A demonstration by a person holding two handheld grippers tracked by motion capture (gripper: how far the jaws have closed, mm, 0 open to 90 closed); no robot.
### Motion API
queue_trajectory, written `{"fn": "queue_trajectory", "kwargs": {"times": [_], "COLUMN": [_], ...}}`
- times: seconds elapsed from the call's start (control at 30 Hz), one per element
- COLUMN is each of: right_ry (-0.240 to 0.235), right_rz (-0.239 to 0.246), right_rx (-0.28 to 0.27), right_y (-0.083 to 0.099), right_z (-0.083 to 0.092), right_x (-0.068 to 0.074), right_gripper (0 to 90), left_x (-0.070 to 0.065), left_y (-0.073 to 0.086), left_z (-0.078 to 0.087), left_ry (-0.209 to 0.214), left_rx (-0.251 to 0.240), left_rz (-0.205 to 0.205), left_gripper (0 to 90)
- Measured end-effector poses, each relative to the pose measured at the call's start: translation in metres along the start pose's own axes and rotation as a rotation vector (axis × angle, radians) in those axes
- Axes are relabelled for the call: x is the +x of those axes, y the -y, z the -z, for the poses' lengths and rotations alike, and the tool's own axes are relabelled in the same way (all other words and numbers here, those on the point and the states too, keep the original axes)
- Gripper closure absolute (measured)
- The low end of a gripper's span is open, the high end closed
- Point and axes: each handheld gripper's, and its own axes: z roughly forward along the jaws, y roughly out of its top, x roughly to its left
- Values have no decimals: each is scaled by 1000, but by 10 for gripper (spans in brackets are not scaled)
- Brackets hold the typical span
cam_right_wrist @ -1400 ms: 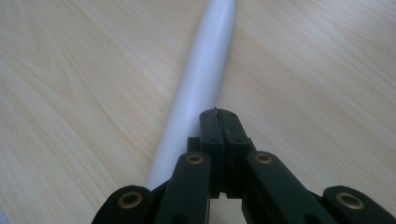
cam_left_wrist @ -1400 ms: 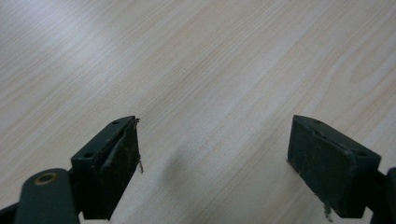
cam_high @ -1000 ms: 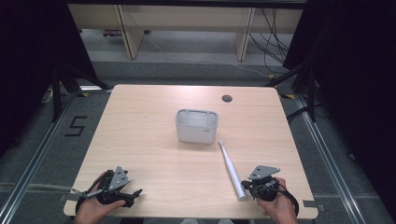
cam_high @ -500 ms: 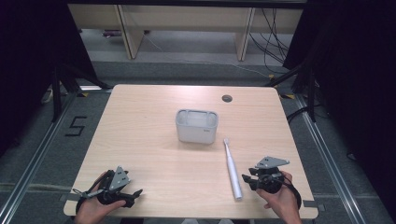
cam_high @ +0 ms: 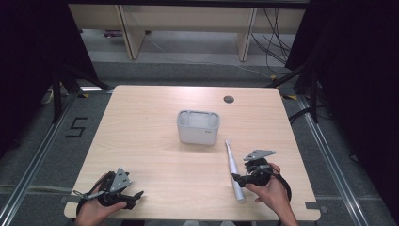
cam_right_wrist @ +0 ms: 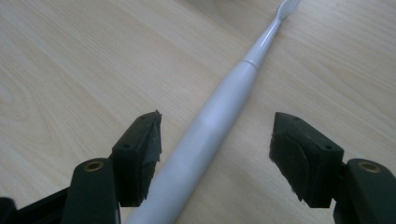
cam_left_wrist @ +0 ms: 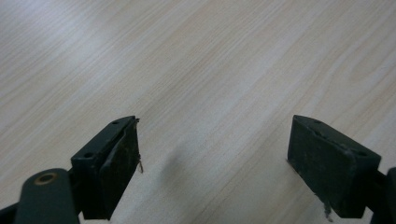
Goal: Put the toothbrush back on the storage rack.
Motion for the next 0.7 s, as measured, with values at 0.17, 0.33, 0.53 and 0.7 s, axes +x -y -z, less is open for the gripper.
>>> {"fn": "queue_trajectory", "kwargs": {"times": [0.17,0.33,0.53,0.7], "right_ry": [-2,-2,-7,8], "right_rz": [2,11,14,-8], "right_rx": [12,47,91,129], "right_y": [-5,-10,-14,-15], "right_z": [-9,-17,-25,-29], "right_x": [-1,-4,-3,-2], "right_gripper": [348,350,366,372], "left_x": [-1,0,0,0], "left_y": [0,0,0,-1], "left_z": [0,0,0,0], "left_ry": [0,1,1,1], "left_rx": [0,-3,-2,-4], "left_rz": [7,0,0,0], "left_gripper": [163,162,162,162]}}
